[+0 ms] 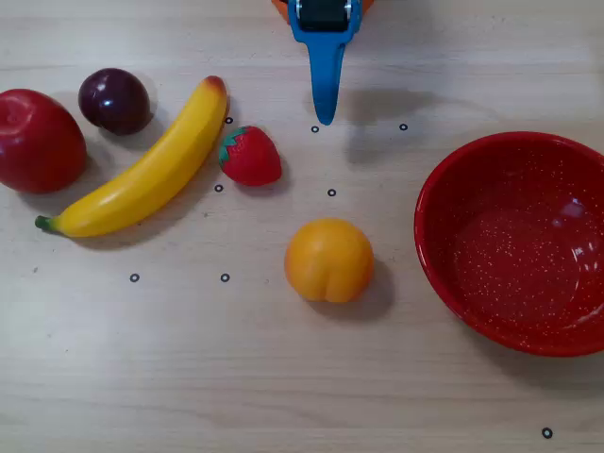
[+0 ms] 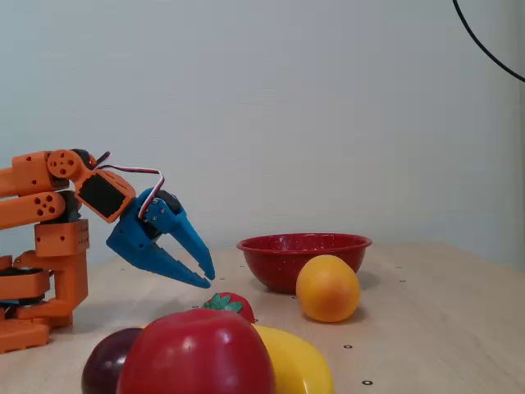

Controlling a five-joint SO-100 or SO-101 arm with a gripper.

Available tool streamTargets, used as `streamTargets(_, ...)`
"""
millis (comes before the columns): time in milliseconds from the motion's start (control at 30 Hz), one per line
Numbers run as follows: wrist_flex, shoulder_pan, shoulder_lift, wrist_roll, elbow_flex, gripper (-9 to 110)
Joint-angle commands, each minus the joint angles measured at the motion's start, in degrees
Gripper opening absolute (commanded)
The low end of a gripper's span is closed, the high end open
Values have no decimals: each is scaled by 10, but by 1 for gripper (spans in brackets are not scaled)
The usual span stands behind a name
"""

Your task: Put the peach in the red bowl.

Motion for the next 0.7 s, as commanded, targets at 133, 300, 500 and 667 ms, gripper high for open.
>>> streamTargets(133, -5, 5, 5, 1, 4, 0)
streamTargets(300, -5, 5, 5, 1, 4, 0)
streamTargets(500, -5, 5, 5, -1, 4, 0)
streamTargets(667, -21, -6, -46, 15, -27, 0)
